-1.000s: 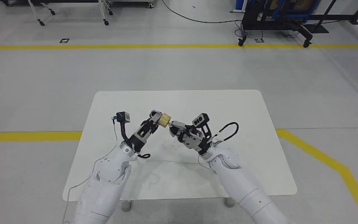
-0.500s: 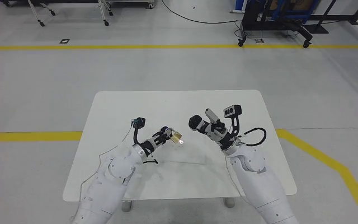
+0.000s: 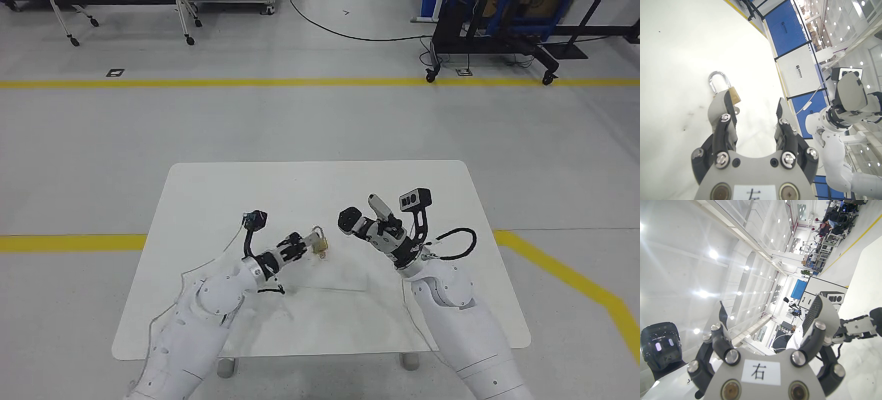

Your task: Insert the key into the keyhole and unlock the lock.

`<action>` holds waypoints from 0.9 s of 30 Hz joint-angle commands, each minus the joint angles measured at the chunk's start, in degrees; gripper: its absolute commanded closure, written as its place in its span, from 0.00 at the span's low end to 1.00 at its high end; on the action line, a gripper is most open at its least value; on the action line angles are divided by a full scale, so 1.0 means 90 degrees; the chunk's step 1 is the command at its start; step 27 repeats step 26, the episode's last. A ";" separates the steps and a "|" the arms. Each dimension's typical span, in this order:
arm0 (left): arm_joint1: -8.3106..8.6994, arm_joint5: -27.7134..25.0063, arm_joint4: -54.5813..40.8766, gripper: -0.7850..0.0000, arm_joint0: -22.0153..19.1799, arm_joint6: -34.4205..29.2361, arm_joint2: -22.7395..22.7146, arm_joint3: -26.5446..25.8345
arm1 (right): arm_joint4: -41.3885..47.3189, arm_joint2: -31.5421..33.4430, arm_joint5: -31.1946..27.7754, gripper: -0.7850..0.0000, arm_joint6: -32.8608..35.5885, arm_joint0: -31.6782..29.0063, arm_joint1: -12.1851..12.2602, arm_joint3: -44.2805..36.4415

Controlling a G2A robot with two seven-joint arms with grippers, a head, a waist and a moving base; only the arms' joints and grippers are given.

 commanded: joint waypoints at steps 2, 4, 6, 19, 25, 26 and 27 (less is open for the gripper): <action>0.0041 -0.0063 -0.0048 0.00 0.0067 0.0318 -0.0291 -0.0190 | -0.0020 0.0148 -0.0051 0.00 -0.0186 0.0012 0.0016 -0.0034; 0.0082 -0.0126 0.0068 0.00 0.0122 0.0622 -0.0557 -0.0400 | -0.0038 0.0474 -0.0235 0.00 -0.0411 0.0004 0.0053 0.0014; 0.0132 -0.0120 0.0455 0.00 0.0181 0.0974 -0.0828 -0.0639 | -0.0263 0.0858 -0.0449 0.00 -0.0624 -0.0034 0.0108 0.0001; 0.0324 0.0079 0.1550 0.00 0.0306 0.1853 -0.2106 -0.1318 | -0.0951 0.2366 -0.1046 0.00 -0.1168 -0.0361 0.0317 -0.0374; 0.0330 0.0097 0.1634 0.00 0.0343 0.1875 -0.2114 -0.1335 | -0.1136 0.2360 -0.0980 0.00 -0.1225 -0.0392 0.0332 -0.0401; 0.0334 0.0109 0.1686 0.00 0.0366 0.1890 -0.2120 -0.1346 | -0.1246 0.2357 -0.0942 0.00 -0.1260 -0.0410 0.0341 -0.0418; 0.0334 0.0109 0.1686 0.00 0.0366 0.1890 -0.2120 -0.1346 | -0.1246 0.2357 -0.0942 0.00 -0.1260 -0.0410 0.0341 -0.0418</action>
